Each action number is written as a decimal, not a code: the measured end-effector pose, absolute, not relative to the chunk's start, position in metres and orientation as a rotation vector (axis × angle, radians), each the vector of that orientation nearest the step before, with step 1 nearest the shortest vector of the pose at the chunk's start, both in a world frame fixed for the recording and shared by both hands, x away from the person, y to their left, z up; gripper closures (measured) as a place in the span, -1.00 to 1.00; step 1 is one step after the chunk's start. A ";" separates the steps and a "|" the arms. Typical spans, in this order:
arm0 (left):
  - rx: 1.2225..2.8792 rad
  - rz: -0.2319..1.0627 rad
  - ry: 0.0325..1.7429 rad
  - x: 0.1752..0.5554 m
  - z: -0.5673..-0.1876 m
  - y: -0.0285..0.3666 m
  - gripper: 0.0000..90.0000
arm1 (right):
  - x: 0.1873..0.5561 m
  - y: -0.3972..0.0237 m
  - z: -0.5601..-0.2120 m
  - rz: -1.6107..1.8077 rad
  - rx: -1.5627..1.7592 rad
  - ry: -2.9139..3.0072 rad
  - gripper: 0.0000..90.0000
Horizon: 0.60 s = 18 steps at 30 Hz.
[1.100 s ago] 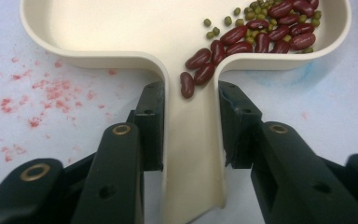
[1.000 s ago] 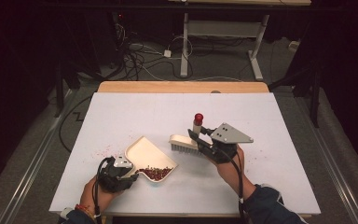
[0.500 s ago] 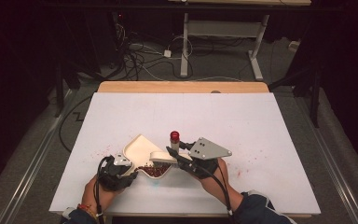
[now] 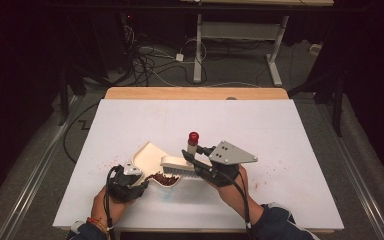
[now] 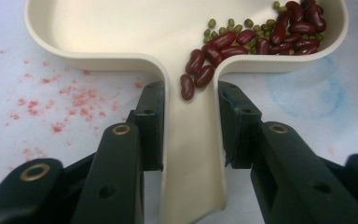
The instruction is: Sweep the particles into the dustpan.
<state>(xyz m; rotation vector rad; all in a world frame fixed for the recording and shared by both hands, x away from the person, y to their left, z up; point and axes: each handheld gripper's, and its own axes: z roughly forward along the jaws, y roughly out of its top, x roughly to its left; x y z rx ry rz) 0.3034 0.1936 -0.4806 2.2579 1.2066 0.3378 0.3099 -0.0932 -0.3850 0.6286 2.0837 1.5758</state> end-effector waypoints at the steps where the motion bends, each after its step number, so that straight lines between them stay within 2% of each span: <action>1: 2.256 0.338 1.208 0.304 -0.481 0.194 0.41 | 0.311 -0.097 -0.383 1.581 0.632 2.079 0.55; 8: 2.240 0.349 1.222 0.306 -0.481 0.200 0.41 | 0.320 -0.131 -0.374 1.570 0.687 2.037 0.55; 18: 2.217 0.360 1.248 0.309 -0.481 0.208 0.41 | 0.324 -0.180 -0.377 1.491 0.735 2.019 0.55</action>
